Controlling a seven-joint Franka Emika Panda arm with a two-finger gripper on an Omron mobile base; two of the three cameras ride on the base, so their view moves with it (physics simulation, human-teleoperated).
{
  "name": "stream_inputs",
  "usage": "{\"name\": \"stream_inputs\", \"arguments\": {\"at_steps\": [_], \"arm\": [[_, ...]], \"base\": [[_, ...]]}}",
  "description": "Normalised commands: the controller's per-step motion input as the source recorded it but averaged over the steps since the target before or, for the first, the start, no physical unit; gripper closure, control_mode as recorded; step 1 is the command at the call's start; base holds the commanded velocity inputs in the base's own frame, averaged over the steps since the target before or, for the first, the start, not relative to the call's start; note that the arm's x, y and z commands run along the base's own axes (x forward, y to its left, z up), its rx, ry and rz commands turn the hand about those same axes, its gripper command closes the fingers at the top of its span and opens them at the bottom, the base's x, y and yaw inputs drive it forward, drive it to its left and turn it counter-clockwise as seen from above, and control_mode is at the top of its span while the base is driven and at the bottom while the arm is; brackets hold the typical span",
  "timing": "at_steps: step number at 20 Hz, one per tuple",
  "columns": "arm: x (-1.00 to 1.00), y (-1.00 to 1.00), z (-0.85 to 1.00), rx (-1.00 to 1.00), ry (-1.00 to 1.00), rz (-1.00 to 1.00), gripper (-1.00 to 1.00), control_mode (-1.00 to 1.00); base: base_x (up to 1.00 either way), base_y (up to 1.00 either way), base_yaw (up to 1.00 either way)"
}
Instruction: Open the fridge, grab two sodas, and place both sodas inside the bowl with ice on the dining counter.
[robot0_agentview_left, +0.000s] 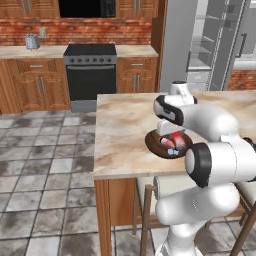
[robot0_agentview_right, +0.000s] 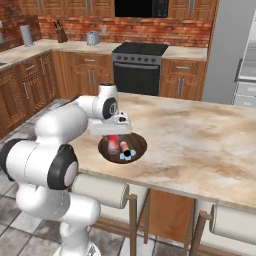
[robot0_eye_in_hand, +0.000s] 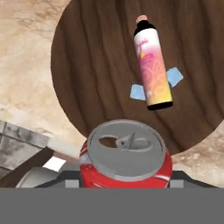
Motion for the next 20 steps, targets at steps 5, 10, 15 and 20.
{"name": "stream_inputs", "arguments": {"at_steps": [5,10,15,20], "arm": [[0.42,-0.02,-0.23,0.00,0.02,0.00,1.00,-1.00],[0.39,0.00,-0.21,0.00,0.04,0.00,1.00,-1.00],[0.27,0.00,-0.31,0.00,0.02,0.00,1.00,-1.00],[0.30,0.00,-0.31,0.00,0.01,0.00,1.00,-1.00]], "base": [[0.00,0.00,0.00],[0.00,0.00,0.00],[0.00,0.00,0.00],[0.00,0.00,0.00]]}}
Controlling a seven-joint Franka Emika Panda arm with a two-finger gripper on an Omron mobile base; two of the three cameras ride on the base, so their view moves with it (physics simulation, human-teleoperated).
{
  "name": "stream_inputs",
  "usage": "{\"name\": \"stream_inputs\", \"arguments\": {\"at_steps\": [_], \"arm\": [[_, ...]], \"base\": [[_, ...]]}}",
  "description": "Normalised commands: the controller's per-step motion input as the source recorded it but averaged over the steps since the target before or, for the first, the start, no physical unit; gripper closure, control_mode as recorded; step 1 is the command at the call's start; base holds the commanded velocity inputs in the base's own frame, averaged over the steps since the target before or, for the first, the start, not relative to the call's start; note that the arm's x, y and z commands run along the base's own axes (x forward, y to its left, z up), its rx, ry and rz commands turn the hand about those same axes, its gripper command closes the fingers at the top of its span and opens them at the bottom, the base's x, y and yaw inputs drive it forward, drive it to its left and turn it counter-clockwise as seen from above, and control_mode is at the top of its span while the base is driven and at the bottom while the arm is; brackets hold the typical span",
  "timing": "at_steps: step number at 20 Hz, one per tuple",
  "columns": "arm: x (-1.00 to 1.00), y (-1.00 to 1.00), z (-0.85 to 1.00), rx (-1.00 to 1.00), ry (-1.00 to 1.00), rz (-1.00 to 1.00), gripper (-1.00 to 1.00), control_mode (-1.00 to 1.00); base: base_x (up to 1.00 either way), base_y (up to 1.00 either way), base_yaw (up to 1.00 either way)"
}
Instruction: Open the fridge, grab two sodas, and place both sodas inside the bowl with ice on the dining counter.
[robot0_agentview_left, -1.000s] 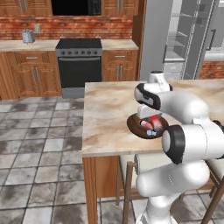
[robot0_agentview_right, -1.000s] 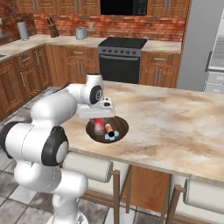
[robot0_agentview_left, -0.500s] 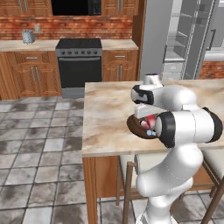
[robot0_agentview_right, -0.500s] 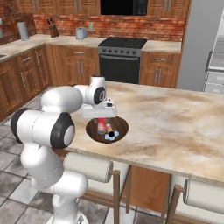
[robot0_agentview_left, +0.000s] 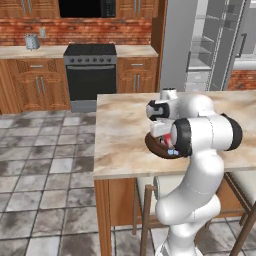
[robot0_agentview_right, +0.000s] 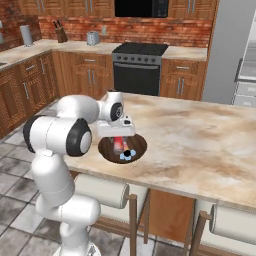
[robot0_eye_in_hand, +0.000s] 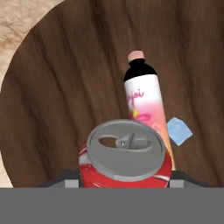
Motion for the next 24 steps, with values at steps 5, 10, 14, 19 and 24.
{"name": "stream_inputs", "arguments": {"at_steps": [5,10,14,19,24], "arm": [[0.24,0.00,-0.27,0.00,0.00,0.00,1.00,-1.00],[0.20,0.00,-0.25,0.00,0.00,0.00,1.00,-1.00],[0.13,0.00,-0.26,0.00,0.00,0.00,1.00,-1.00],[0.02,0.00,-0.21,-0.01,0.00,0.00,-1.00,-1.00],[-0.17,-0.01,-0.10,0.00,-0.03,0.00,-1.00,-1.00]], "base": [[0.00,0.00,0.00],[0.00,0.00,0.00],[0.00,0.00,0.00],[0.00,0.00,0.00],[0.00,0.00,0.00]]}}
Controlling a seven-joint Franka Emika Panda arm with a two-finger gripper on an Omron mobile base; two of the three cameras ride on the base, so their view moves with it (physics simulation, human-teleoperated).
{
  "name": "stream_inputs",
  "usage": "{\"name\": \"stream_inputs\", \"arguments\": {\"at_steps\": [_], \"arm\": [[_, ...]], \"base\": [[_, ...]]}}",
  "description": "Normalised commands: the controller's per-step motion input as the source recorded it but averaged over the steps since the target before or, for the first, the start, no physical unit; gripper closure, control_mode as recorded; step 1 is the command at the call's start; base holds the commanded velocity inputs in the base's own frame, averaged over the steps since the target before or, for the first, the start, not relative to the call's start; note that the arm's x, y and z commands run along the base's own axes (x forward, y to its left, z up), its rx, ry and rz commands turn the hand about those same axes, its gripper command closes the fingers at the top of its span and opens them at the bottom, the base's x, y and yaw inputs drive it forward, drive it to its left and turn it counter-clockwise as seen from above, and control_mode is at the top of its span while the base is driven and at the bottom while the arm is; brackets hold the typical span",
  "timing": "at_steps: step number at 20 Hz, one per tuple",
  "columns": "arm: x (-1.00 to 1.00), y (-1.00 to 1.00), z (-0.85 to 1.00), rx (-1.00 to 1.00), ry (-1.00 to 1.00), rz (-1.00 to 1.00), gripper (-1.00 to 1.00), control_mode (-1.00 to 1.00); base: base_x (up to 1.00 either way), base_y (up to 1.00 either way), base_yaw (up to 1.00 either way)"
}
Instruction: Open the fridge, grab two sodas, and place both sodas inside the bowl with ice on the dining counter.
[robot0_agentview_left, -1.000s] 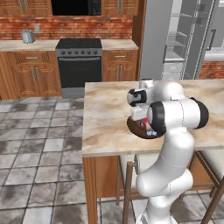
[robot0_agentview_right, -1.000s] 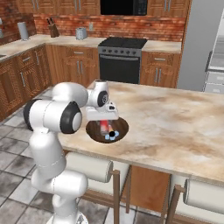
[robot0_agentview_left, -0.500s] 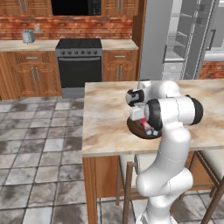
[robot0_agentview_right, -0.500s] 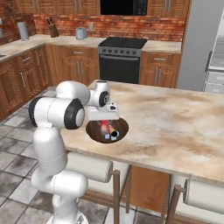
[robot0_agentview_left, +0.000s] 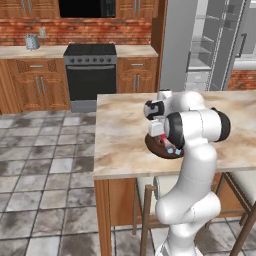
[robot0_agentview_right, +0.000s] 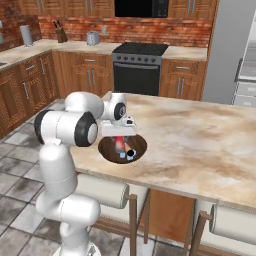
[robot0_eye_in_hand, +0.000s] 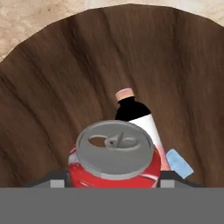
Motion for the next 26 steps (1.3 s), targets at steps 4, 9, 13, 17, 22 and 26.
{"name": "stream_inputs", "arguments": {"at_steps": [4,9,13,17,22,26], "arm": [[-0.46,-0.08,0.00,0.01,0.00,-0.02,-1.00,-1.00],[-0.54,-0.07,0.03,0.00,-0.10,-0.03,-1.00,-1.00],[-0.53,-0.08,0.24,0.00,-0.19,-0.01,-1.00,-1.00],[-0.62,-0.05,0.43,-0.02,-0.26,0.00,-1.00,-1.00],[-0.62,0.00,0.53,-0.04,-0.26,-0.01,-1.00,-1.00],[-0.66,0.00,0.50,-0.02,-0.22,-0.05,-1.00,-1.00]], "base": [[0.00,0.00,0.00],[0.00,0.00,0.00],[0.00,0.00,0.00],[0.00,0.00,0.00],[0.00,0.00,0.00],[0.00,0.00,0.00]]}}
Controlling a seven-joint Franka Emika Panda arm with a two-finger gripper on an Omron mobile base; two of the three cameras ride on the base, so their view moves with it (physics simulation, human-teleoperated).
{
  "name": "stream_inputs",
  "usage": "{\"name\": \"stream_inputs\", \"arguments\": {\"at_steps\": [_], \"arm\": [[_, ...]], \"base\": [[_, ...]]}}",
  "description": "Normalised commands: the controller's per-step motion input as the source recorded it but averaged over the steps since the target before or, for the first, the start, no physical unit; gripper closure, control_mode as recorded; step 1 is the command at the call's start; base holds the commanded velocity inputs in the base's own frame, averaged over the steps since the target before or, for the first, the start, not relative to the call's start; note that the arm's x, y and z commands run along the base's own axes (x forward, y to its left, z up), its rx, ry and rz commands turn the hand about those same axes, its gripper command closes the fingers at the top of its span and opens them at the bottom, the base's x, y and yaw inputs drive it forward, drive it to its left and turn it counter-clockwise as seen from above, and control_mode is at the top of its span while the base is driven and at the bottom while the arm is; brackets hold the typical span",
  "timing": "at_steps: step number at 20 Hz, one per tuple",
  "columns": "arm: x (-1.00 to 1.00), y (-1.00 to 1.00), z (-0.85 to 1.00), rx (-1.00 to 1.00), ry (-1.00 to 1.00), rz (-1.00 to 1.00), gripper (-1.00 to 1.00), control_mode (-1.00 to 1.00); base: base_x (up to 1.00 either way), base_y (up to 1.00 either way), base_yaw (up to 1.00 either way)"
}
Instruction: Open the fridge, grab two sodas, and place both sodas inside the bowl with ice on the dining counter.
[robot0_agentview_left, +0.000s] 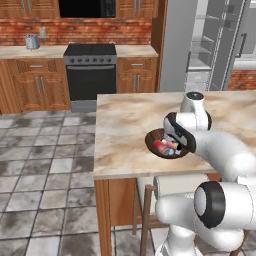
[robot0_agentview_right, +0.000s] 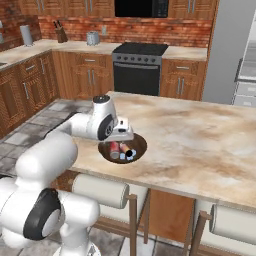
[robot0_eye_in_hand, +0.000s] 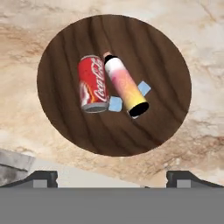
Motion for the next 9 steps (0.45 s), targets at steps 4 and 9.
{"name": "stream_inputs", "arguments": {"at_steps": [4,9], "arm": [[-0.68,0.01,0.52,-0.01,-0.20,-0.06,-1.00,-1.00],[-0.67,0.00,0.55,0.00,-0.19,-0.06,-1.00,-1.00]], "base": [[0.00,0.00,0.00],[0.00,0.00,0.00]]}}
